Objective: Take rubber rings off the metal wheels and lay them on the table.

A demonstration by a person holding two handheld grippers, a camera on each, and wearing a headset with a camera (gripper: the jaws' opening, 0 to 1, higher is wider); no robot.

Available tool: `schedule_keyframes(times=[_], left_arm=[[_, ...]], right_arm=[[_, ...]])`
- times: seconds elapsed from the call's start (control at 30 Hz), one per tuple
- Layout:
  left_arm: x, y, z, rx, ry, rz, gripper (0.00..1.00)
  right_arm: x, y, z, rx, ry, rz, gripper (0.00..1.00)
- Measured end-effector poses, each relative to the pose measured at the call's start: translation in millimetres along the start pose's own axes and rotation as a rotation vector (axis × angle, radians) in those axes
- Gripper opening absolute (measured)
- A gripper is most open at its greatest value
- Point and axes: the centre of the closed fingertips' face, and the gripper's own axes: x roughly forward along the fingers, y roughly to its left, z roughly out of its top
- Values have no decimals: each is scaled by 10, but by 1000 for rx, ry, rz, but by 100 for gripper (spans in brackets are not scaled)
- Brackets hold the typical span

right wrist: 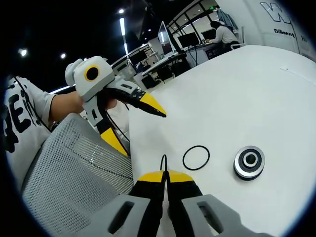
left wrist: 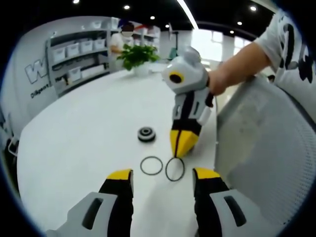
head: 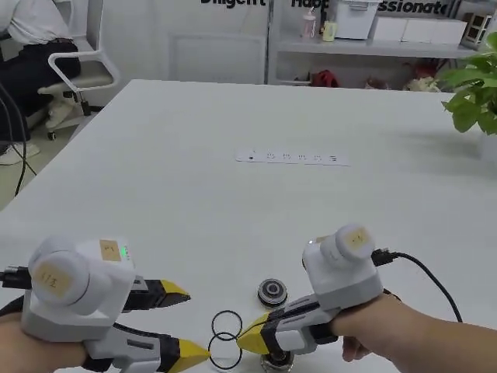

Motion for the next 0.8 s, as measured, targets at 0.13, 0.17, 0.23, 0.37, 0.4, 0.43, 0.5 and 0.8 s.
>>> schedule_keyframes(times=[0.13,0.17,0.23,0.37,0.4,0.43,0.5,0.8], left_arm=[[-4,-3,-10,2,3,1,49],[-5,0,-12,2,4,2,49],[-8,4,-16,3,5,2,49],[-10,14,-17,1,5,5,49],[-8,15,-17,1,5,5,49],[-6,16,-17,1,6,5,49],[1,15,-21,2,8,4,49],[18,37,-42,1,11,2,49]], right_arm=[[24,23,-29,-8,13,7,0],[29,30,-35,-9,16,9,0],[39,40,-52,-16,25,10,0],[49,28,-85,-43,42,1,0],[50,23,-91,-53,46,-3,0],[52,19,-98,-64,50,-6,0],[55,4,-104,-77,56,-14,0],[63,-35,-128,-103,70,-33,3]])
